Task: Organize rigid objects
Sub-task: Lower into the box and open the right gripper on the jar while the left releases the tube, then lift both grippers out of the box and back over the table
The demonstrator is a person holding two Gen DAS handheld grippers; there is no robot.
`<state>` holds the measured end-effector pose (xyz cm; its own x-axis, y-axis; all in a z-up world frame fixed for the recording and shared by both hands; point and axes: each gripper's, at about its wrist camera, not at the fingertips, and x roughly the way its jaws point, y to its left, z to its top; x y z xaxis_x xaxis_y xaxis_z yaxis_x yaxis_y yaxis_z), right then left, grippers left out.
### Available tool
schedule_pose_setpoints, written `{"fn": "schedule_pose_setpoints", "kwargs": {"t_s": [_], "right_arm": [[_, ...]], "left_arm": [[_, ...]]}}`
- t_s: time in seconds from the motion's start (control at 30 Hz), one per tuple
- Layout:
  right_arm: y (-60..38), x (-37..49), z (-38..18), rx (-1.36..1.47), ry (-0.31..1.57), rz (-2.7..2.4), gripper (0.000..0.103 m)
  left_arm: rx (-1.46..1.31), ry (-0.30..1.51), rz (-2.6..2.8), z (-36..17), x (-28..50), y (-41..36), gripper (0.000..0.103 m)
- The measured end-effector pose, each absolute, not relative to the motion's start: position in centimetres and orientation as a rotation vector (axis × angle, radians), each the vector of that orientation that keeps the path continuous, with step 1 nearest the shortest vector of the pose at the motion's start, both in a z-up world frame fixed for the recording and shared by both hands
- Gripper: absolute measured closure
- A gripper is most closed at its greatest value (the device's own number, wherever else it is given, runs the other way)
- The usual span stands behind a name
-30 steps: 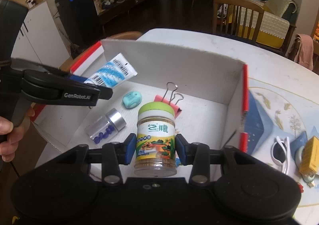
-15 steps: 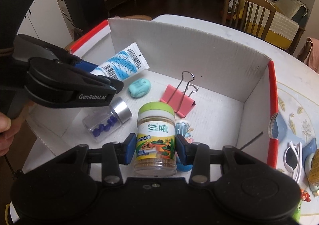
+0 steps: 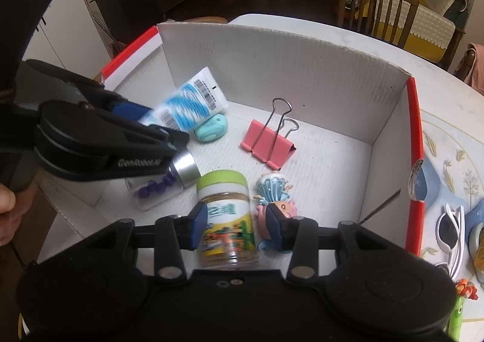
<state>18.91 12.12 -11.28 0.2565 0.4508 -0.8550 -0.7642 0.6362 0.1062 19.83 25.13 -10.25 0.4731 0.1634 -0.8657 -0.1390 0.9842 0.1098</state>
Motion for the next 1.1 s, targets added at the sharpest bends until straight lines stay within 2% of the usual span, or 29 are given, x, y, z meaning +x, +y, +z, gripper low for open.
{"fn": "schedule_pose_setpoints", "kwargs": {"t_s": [0.23,0.3,0.37,0.4,0.8,0.87,1.1], "right_arm": [[11.4,18.6,-10.2,-0.344,0.995,0.861,0.056],[11.1,18.5,-9.9,-0.337,0.988,0.86,0.055],[10.8,18.4,-9.5,-0.328,0.983,0.861,0.055],[10.6,18.4,-9.4,-0.324,0.98,0.861,0.055],[8.1,17.0,-6.4,-0.265,0.922,0.871,0.051],[7.4,16.7,-5.8,-0.257,0.917,0.878,0.048],[3.8,15.9,-4.2,-0.204,0.895,0.873,0.04]], "left_arm": [[-0.014,1.06,0.17,-9.6,19.4,24.5,0.064],[-0.015,1.057,0.169,-9.4,19.2,24.3,0.06],[-0.021,1.048,0.168,-9.1,18.8,24.1,0.048],[-0.025,1.041,0.167,-8.9,18.6,24.0,0.047],[-0.07,0.982,0.144,-6.1,16.4,22.5,0.045],[-0.082,0.965,0.135,-5.5,15.9,22.1,0.038],[-0.107,0.914,0.094,-3.7,14.4,20.1,0.038]]}}
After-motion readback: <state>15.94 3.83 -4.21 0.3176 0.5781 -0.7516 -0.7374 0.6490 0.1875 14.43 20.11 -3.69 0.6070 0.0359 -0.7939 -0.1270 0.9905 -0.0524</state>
